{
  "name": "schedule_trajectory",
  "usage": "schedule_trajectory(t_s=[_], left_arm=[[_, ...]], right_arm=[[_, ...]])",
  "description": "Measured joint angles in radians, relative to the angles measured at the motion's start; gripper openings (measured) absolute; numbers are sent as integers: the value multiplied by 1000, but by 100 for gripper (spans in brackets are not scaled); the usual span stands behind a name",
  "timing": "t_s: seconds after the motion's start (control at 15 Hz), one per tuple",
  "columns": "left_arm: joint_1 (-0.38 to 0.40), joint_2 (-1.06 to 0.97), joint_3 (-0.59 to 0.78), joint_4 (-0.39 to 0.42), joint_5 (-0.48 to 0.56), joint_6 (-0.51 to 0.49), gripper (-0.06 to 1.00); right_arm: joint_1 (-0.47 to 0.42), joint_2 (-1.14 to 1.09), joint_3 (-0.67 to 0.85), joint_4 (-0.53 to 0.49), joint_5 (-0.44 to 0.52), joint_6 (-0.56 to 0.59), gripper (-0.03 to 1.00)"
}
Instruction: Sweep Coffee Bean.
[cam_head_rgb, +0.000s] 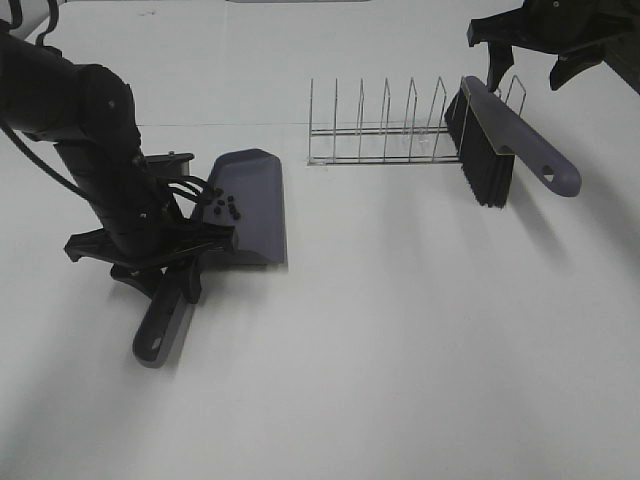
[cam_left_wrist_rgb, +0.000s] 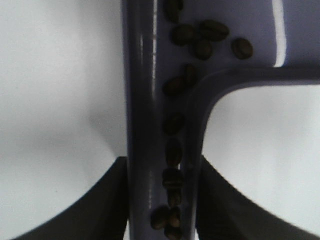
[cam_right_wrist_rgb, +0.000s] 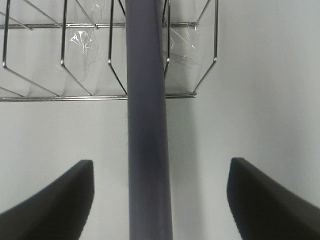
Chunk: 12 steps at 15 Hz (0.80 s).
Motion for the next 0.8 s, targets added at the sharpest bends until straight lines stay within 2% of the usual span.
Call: schedule_trajectory(t_s=[0.13, 0.47, 0.67, 0.8], left_arm=[[0, 0, 0, 0, -3, 0, 38], [0, 0, -18, 1, 14, -2, 40], [0, 0, -121, 43, 141, -2, 40], [0, -12, -194, 98, 254, -11, 40]], right_arm=[[0, 0, 0, 0, 9, 0, 63], [0, -6, 0, 0, 29, 0, 63], [0, -60, 0, 0, 67, 0, 63], [0, -111, 0, 0, 134, 0, 63]])
